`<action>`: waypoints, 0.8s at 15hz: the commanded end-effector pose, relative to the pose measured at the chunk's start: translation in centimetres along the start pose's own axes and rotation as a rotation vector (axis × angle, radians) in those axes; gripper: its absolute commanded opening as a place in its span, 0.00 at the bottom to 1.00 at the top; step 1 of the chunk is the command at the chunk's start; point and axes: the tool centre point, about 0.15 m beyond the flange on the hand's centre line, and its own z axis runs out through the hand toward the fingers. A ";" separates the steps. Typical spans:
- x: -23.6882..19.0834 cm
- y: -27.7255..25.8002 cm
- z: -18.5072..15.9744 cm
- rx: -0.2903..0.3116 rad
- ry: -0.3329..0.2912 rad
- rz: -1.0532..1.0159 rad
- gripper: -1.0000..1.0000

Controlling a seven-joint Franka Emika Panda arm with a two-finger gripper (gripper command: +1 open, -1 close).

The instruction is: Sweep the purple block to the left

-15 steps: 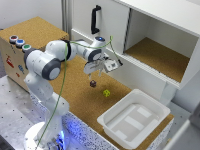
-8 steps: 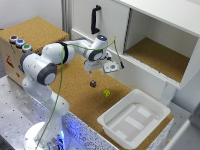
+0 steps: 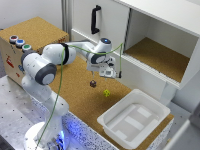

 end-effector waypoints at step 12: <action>4.4 -0.7 7.9 -0.049 -0.109 0.382 0.00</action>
